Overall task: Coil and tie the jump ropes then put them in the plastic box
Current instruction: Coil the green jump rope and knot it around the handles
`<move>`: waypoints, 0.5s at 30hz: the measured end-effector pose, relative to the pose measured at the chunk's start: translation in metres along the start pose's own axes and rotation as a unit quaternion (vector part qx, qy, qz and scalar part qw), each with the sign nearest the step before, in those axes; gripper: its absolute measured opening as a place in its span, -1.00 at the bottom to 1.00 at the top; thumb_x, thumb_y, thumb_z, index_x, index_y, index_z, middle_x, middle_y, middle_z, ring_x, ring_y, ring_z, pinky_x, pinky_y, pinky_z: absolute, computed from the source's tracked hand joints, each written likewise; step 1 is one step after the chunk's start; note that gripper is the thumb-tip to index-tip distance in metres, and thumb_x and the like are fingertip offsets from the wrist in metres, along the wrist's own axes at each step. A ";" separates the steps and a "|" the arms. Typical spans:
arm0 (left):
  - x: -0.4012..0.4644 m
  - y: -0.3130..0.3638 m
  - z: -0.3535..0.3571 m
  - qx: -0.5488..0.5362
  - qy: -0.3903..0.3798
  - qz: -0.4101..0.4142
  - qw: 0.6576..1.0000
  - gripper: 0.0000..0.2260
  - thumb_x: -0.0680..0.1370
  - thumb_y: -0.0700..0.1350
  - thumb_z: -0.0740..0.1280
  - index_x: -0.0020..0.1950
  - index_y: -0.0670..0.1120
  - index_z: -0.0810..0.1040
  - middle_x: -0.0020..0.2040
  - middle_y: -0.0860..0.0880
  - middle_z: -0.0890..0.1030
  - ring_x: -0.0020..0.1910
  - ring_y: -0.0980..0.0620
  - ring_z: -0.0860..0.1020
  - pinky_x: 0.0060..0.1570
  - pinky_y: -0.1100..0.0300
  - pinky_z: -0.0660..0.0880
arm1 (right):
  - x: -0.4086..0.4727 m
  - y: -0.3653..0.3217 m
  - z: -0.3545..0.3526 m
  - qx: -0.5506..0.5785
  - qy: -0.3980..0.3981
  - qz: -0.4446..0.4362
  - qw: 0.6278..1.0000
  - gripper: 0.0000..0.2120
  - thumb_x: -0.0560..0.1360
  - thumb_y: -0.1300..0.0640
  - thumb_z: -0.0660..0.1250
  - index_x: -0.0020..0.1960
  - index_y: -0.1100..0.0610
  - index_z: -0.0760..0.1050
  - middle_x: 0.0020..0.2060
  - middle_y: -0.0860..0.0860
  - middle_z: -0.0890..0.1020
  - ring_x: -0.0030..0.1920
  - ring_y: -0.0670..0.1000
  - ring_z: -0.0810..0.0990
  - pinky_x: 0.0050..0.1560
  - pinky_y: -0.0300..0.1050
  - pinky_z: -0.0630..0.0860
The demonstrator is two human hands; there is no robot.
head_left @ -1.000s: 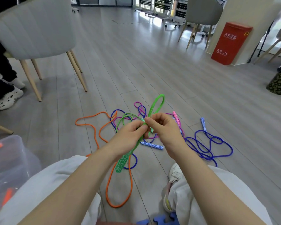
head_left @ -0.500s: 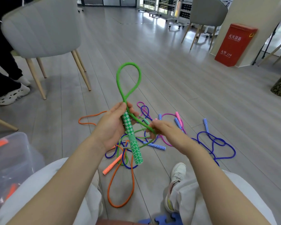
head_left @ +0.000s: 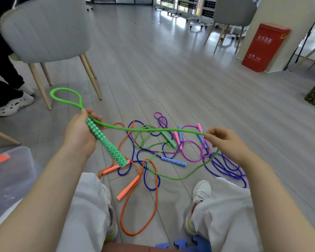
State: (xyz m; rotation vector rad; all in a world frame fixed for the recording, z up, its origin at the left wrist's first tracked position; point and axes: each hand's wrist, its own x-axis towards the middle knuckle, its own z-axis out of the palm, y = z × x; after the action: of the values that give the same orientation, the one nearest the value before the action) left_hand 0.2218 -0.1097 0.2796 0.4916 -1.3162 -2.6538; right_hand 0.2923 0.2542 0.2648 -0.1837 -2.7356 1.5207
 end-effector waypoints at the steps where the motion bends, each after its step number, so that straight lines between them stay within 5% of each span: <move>1: -0.004 -0.005 0.003 0.031 -0.006 -0.001 0.999 -0.76 0.68 -0.13 0.09 -0.14 -0.08 0.44 -0.46 0.08 0.50 -0.42 0.13 0.54 -0.24 0.23 0.52 | 0.000 -0.003 0.003 0.018 0.012 -0.008 1.000 -0.90 0.56 0.12 0.34 -0.10 0.11 0.58 -0.28 0.06 0.54 -0.24 0.00 0.44 -0.11 -0.03 0.40; 4: -0.020 -0.024 0.017 0.144 -0.056 -0.013 0.988 -0.78 0.67 -0.17 0.13 -0.13 -0.11 0.48 -0.42 0.04 0.53 -0.45 0.13 0.53 -0.27 0.22 0.51 | -0.005 -0.018 0.019 0.064 -0.004 -0.042 0.997 -0.90 0.56 0.15 0.33 -0.05 0.16 0.60 -0.28 0.09 0.53 -0.25 0.01 0.43 -0.16 -0.03 0.40; 8: -0.045 -0.044 0.038 0.259 -0.146 -0.019 0.954 -0.79 0.66 -0.19 0.16 -0.11 -0.12 0.53 -0.28 -0.02 0.58 -0.34 0.09 0.53 -0.15 0.19 0.52 | -0.012 -0.039 0.044 0.125 -0.043 -0.073 0.988 -0.93 0.55 0.24 0.35 -0.02 0.21 0.61 -0.37 -0.04 0.55 -0.34 -0.15 0.46 -0.25 -0.30 0.38; 12: -0.060 -0.058 0.050 0.326 -0.224 -0.005 0.918 -0.79 0.66 -0.19 0.17 -0.09 -0.11 0.55 -0.25 0.04 0.63 -0.26 0.08 0.53 -0.10 0.23 0.52 | -0.015 -0.047 0.063 0.129 -0.061 -0.097 0.985 -0.96 0.51 0.19 0.41 -0.09 0.08 0.64 -0.20 0.29 0.60 -0.23 -0.02 0.49 -0.16 -0.10 0.44; 15: -0.065 -0.066 0.049 0.391 -0.266 0.029 0.881 -0.80 0.64 -0.13 0.21 -0.10 -0.04 0.59 -0.20 0.04 0.65 -0.15 0.03 0.56 0.02 0.16 0.51 | -0.014 -0.046 0.069 0.128 -0.058 -0.101 0.985 -0.95 0.51 0.20 0.40 -0.08 0.08 0.63 -0.33 0.15 0.57 -0.35 -0.08 0.47 -0.28 -0.16 0.43</move>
State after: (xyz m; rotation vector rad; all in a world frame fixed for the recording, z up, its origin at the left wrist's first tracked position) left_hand 0.2670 -0.0159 0.2696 -0.2560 -2.5177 -2.1626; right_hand 0.2976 0.1703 0.2680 0.1855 -2.5091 1.8506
